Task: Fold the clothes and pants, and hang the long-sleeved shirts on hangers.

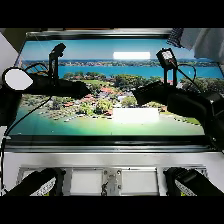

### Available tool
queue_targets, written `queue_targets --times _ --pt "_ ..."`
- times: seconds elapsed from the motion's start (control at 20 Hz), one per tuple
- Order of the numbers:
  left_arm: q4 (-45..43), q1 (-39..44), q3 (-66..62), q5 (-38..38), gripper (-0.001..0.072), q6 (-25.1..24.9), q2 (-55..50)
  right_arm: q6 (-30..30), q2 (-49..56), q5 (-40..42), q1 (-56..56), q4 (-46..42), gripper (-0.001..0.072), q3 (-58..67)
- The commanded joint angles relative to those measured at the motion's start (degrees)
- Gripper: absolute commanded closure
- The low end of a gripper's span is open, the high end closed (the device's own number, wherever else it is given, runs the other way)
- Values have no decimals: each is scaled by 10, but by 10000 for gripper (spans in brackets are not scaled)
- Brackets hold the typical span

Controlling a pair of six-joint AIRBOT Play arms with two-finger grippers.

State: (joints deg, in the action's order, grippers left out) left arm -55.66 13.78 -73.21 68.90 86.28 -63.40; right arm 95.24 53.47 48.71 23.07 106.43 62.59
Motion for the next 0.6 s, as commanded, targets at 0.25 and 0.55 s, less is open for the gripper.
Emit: queue_targets --times 0.25,0.55 --pt "3 0 5 -1 689 1 3 160 60 97 -61 173 171 18" --pt "3 0 5 0 689 1 3 160 77 96 -61 153 599 18"
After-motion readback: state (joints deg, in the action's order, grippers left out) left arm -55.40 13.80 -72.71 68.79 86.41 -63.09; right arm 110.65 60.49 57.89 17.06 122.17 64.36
